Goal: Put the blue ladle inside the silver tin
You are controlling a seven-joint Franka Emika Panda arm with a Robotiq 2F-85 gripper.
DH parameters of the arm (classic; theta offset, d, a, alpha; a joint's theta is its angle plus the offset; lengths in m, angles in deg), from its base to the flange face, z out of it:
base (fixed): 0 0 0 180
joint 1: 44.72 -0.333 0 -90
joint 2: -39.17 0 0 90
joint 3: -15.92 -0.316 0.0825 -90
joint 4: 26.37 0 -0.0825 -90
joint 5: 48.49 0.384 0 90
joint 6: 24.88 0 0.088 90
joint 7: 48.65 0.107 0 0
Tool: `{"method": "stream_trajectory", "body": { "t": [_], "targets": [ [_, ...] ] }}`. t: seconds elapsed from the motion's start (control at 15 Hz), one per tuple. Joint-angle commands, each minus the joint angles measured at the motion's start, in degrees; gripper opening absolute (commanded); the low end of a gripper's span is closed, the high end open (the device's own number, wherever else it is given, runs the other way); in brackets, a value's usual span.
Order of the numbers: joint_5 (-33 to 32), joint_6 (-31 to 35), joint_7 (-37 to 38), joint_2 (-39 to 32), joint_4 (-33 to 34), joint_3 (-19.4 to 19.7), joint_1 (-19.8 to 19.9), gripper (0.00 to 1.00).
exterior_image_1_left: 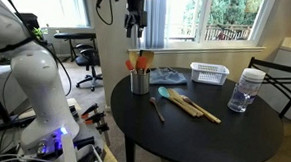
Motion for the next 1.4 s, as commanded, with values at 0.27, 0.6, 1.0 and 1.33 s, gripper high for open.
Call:
{"method": "stream_trajectory", "body": {
  "t": [0.27, 0.6, 1.0, 1.33],
  "targets": [
    [2.81, -0.87, -1.88, -1.64, 1.2, 2.09, -0.41, 1.0],
    [12.21, -0.83, -7.96, -6.88, 4.75, 7.62, 0.17, 1.0],
    [20.12, -1.93, -15.26, -16.81, 9.89, 11.48, 1.22, 1.0],
    [15.96, -0.44, -17.67, -25.49, 13.15, 10.76, 2.61, 1.0]
  ]
}}
